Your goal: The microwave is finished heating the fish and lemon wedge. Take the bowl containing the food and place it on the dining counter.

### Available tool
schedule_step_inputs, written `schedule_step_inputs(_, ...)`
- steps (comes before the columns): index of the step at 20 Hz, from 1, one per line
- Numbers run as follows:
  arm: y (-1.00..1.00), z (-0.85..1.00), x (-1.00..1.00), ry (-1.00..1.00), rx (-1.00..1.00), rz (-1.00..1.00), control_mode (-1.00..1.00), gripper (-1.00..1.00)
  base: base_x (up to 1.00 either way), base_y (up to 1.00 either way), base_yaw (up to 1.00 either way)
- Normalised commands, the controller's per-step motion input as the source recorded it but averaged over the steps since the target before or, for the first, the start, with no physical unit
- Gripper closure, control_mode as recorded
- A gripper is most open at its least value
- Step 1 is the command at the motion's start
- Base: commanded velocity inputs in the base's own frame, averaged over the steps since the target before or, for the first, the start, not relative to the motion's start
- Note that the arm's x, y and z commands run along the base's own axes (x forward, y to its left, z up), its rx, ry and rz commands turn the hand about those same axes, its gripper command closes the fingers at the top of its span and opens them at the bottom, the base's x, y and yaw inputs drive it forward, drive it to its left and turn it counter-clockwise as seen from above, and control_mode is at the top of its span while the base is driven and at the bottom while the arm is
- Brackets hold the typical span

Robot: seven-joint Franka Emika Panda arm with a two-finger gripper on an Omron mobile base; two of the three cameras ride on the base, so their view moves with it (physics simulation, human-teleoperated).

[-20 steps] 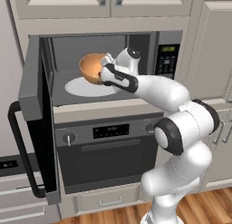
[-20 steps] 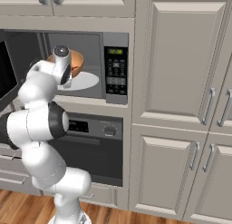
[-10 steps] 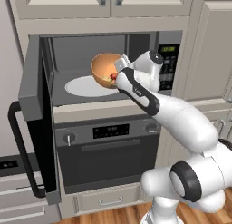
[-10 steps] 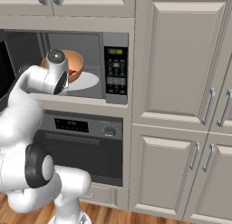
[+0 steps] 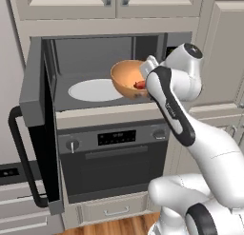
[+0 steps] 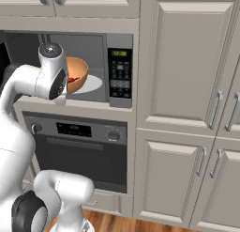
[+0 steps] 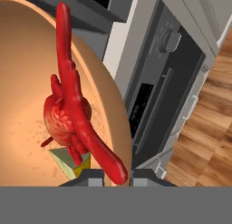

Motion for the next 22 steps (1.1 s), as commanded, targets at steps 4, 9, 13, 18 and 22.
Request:
schedule_step_inputs(4,-0.32,0.0,-0.89,-0.04,-0.02,0.0,-1.0,1.0,0.0,0.0,0.0)
schedule_step_inputs(9,0.0,0.0,-0.04,-0.01,0.0,0.0,-1.0,1.0,0.0,0.0,0.0)
schedule_step_inputs(13,0.0,0.0,-0.06,-0.03,0.0,0.0,-1.0,1.0,0.0,0.0,0.0)
schedule_step_inputs(18,-0.4,0.0,-0.36,0.0,0.0,0.0,-1.0,1.0,0.0,0.0,0.0)
schedule_step_inputs(22,-0.57,0.0,-0.6,0.0,0.02,0.15,-1.0,1.0,0.0,0.0,0.0)
